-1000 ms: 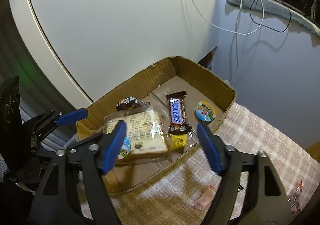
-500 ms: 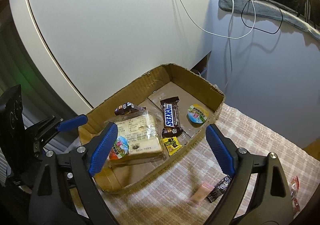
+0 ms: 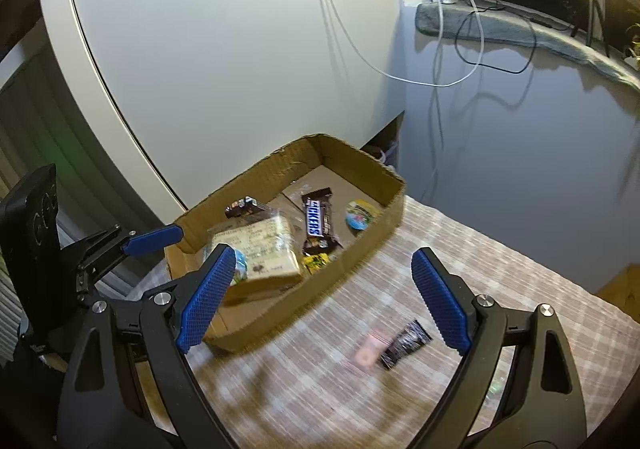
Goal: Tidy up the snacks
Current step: 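Move both open grippers back over the remaining snacks on the table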
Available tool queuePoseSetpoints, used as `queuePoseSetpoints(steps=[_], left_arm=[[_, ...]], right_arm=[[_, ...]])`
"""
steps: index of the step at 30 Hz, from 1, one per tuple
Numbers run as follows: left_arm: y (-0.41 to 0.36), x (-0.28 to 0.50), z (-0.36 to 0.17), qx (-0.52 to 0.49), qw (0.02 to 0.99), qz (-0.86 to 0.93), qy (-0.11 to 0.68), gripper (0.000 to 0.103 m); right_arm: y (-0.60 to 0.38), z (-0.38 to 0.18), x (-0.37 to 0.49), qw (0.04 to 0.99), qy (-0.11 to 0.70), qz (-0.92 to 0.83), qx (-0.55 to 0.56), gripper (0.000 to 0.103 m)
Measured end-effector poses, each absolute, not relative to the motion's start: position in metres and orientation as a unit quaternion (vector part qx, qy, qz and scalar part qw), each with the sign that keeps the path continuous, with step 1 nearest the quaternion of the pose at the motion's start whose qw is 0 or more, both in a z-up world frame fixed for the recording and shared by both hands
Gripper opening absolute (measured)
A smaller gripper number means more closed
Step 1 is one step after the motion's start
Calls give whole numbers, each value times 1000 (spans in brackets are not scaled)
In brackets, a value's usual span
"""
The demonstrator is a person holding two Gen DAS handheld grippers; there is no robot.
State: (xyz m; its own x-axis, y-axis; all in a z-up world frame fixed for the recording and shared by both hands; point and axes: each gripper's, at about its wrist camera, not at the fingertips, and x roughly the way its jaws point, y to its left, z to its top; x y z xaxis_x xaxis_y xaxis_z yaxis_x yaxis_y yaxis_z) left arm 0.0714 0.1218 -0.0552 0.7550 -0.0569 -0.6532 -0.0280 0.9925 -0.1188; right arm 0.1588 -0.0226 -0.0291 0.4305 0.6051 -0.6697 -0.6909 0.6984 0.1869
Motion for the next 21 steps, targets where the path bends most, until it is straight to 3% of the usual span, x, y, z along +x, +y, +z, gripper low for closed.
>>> queuePoseSetpoints(steps=[21], left_arm=[[44,87,-61,-40,927,-84,364,67]], right_arm=[[-165,-31,153,873,377,307,-29,92]])
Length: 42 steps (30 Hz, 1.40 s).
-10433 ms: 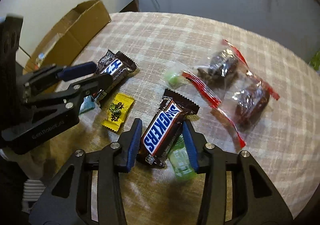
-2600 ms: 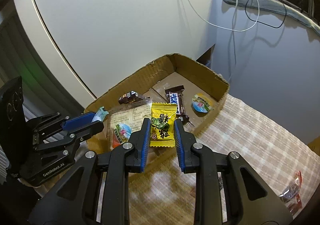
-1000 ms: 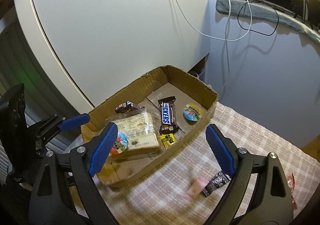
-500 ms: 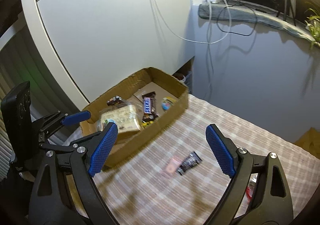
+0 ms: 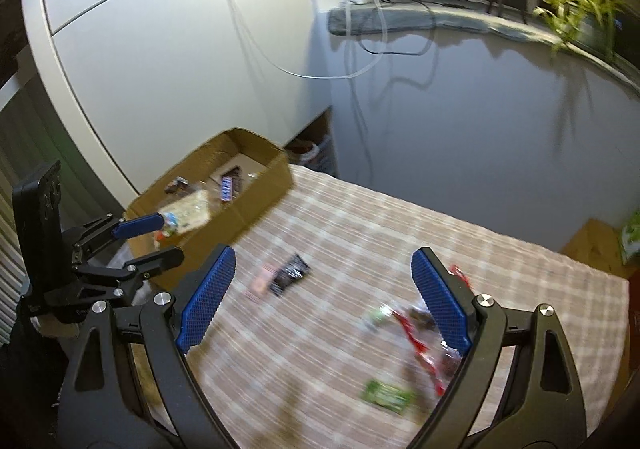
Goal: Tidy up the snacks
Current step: 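Move both open grippers back over the remaining snacks on the table, then grasp the pink candy with the left gripper while the right gripper grasps a red-wrapped meat pack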
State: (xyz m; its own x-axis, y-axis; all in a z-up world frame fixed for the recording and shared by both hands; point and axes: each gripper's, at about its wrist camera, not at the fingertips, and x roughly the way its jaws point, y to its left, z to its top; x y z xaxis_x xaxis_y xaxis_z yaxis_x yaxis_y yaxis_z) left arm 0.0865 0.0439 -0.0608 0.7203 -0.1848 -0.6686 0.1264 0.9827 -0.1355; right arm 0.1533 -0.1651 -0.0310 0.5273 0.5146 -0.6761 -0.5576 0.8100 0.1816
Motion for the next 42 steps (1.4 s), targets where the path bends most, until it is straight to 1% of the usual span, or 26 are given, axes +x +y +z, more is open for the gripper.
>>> queuePoseSetpoints(steps=[10,19,27,31,33,38,42], left_arm=[[14,98,-79,-37,914,-104,389,67],[5,105,-101,-36,903,-98,416,66],[-1,115,-127,-19,890,-89,446,51],[0,120,-137,-21,884,-83,459,45],[0,122,-140,-19,882,-80,464,40],[-2,127,-143,-6,882,-75,465,39],[-4,132,-145,6,884,-69,462,31]], right_arm=[[-221,-66,169,870,413,269,-20,92],[-238,-100,175,859,441,249,-71,92],[-253,-133,180,852,477,209,-49,92],[-255,-140,183,849,486,202,-31,92],[-254,-143,186,847,491,203,-22,92],[-250,-151,193,844,499,199,-13,92],[-246,-156,196,842,502,197,-11,92]])
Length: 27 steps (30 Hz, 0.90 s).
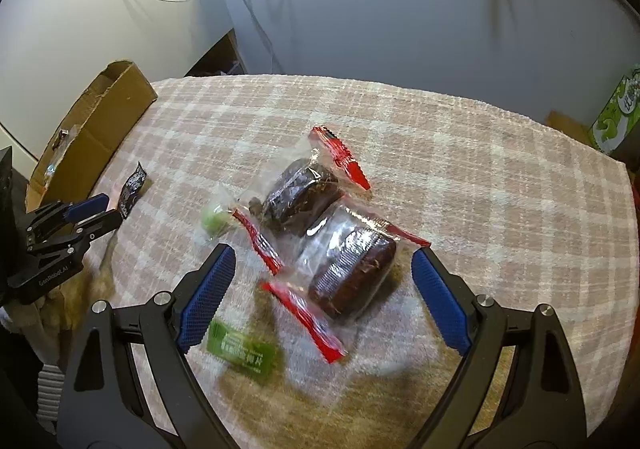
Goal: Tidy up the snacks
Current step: 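Grasp the pink candy with the left gripper while the right gripper grasps a red-wrapped meat pack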
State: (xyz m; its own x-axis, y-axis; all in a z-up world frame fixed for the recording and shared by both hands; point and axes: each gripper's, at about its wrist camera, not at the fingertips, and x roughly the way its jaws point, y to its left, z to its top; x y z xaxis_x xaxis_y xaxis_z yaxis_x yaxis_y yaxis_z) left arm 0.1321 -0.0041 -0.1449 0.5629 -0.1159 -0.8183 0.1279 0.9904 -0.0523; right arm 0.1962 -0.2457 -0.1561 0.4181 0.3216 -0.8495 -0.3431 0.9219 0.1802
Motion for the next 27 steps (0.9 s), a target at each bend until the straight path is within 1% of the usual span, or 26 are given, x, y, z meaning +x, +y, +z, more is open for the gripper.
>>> queuePoseSetpoints(steps=[2,3,4,5,8,9,10,12,13,15,21,27], left_arm=[[-3,133,-145,9,886,-65,459,26],[-2,132,-145,11,887,-61,457,21],[-2,132,-145,12,888,-59,456,20],[-1,132,-146,14,888,-58,456,18],[0,129,-146,20,889,-58,454,18],[0,129,-146,23,890,-58,452,18],[-1,128,-146,25,890,-57,451,18],[-1,128,-146,25,891,-56,450,17],[-1,128,-146,23,891,-56,451,17],[-1,126,-145,18,891,-56,451,17],[2,119,-141,6,892,-60,447,17],[6,111,-128,-7,899,-65,433,17]], right_arm=[[-242,-160,197,839,505,199,-13,91],[-240,-162,196,837,509,202,-15,85],[-238,-164,197,835,512,202,-17,79],[-236,-166,197,833,515,201,-21,76],[-234,-166,196,836,511,197,-36,65],[-234,-166,196,836,511,197,-37,57],[-236,-165,195,836,511,197,-38,46],[-239,-165,195,835,512,198,-37,42],[-241,-164,194,835,512,199,-35,38],[-245,-164,194,835,512,199,-29,36],[-253,-159,189,837,508,203,-11,35],[-257,-142,180,847,490,208,-3,35]])
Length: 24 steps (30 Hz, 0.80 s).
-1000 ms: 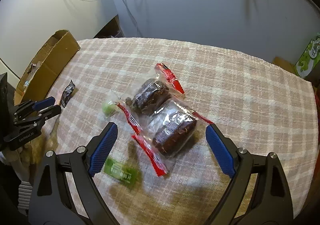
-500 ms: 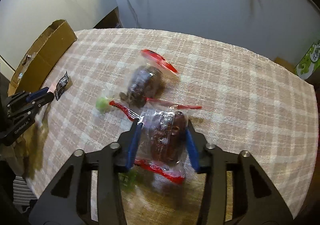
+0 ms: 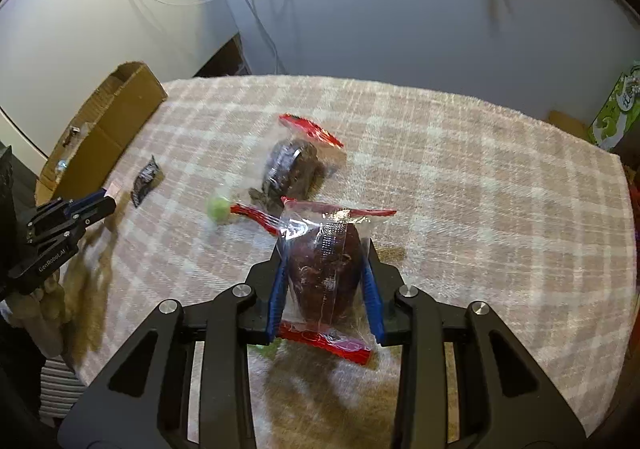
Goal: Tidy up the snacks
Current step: 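Grasp the pink candy with the left gripper while the right gripper grasps a red-wrapped meat pack, then carry both snacks to the cardboard box and release them inside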
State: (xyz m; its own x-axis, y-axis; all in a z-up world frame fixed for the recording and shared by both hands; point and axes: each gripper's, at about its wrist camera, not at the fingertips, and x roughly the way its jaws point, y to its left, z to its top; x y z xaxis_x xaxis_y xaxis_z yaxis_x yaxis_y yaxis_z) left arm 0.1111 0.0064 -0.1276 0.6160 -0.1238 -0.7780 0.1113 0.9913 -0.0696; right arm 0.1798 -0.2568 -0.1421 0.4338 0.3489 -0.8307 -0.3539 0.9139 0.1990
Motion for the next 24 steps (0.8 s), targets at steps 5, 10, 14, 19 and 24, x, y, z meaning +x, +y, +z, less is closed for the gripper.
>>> queuePoseSetpoints(steps=[5,10,14,19,24], left_arm=[[11,104,-115,-15,906,-68,419,17],[20,96,-98,-26,914,-65,400,17],[29,91,-88,-31,919,-58,388,17],[47,84,-79,-38,924,-43,378,17],[67,78,-73,-45,927,-28,370,17]], right_arm=[[-253,-122,169,856,470,216,-4,35],[-242,-99,163,863,449,233,-4,35],[-229,-81,160,867,430,252,-6,35],[-206,-62,159,869,411,276,-9,35],[-173,-50,163,867,397,301,-16,35]])
